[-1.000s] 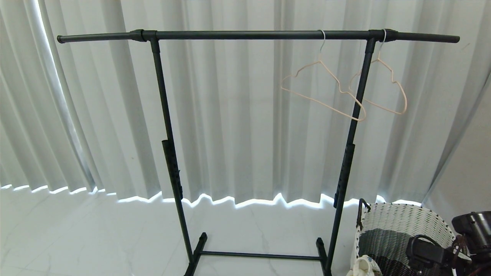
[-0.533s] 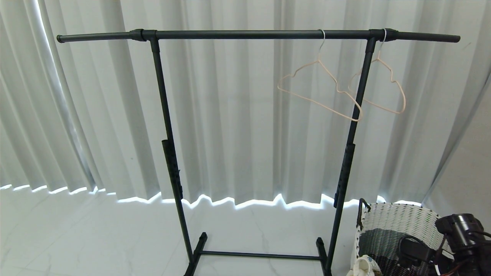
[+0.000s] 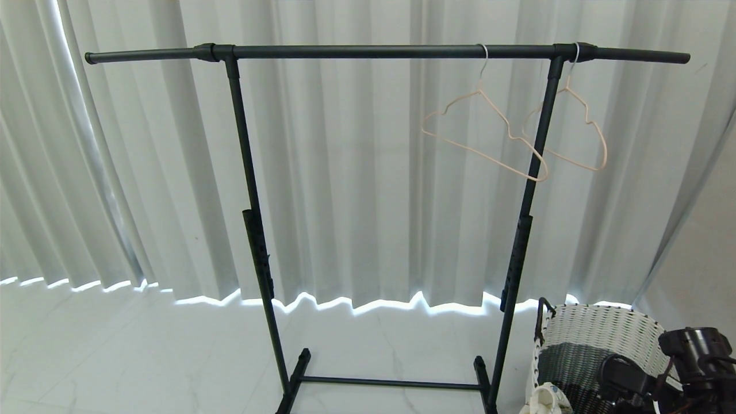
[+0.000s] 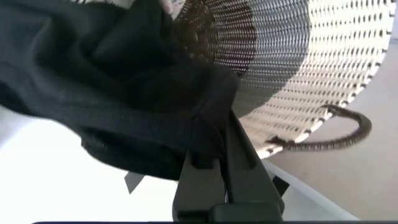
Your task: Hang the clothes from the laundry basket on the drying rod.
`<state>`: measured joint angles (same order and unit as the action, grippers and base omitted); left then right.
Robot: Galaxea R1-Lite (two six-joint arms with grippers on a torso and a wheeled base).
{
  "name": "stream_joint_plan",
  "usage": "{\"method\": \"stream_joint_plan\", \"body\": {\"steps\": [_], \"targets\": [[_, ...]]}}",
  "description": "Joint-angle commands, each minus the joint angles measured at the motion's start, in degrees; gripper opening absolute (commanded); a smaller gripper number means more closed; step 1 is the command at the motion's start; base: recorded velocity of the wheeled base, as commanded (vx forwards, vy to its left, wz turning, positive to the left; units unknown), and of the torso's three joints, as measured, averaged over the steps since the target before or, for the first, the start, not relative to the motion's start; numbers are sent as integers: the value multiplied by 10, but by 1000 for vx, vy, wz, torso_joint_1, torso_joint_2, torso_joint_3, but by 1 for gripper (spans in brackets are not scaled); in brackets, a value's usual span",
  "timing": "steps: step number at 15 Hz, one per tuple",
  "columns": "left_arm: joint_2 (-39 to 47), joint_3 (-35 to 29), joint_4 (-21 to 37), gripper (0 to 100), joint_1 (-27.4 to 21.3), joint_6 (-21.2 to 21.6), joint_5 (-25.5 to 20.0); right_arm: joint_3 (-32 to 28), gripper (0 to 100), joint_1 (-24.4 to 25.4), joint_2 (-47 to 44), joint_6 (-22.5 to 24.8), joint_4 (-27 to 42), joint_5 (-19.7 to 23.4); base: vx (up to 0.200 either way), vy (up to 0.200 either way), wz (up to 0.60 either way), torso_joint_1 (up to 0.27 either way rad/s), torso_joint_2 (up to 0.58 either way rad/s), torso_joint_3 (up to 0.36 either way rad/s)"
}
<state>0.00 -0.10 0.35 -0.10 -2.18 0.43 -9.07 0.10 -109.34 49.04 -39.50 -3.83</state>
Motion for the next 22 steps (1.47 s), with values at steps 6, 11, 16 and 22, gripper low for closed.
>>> {"method": "stream_joint_plan", "body": {"steps": [6, 11, 16, 22], "targets": [[1, 0, 0, 100, 0, 0, 0, -52, 0, -1, 333, -9, 199, 1, 0, 0, 0, 0, 0, 0], [1, 0, 0, 100, 0, 0, 0, -202, 0, -1, 477, -33, 483, 2, 0, 0, 0, 0, 0, 0], [1, 0, 1, 100, 0, 2, 0, -208, 0, 11, 504, -54, 484, 2, 0, 0, 0, 0, 0, 0], [1, 0, 1, 100, 0, 2, 0, -203, 0, 14, 505, -54, 483, 1, 0, 0, 0, 0, 0, 0]]}}
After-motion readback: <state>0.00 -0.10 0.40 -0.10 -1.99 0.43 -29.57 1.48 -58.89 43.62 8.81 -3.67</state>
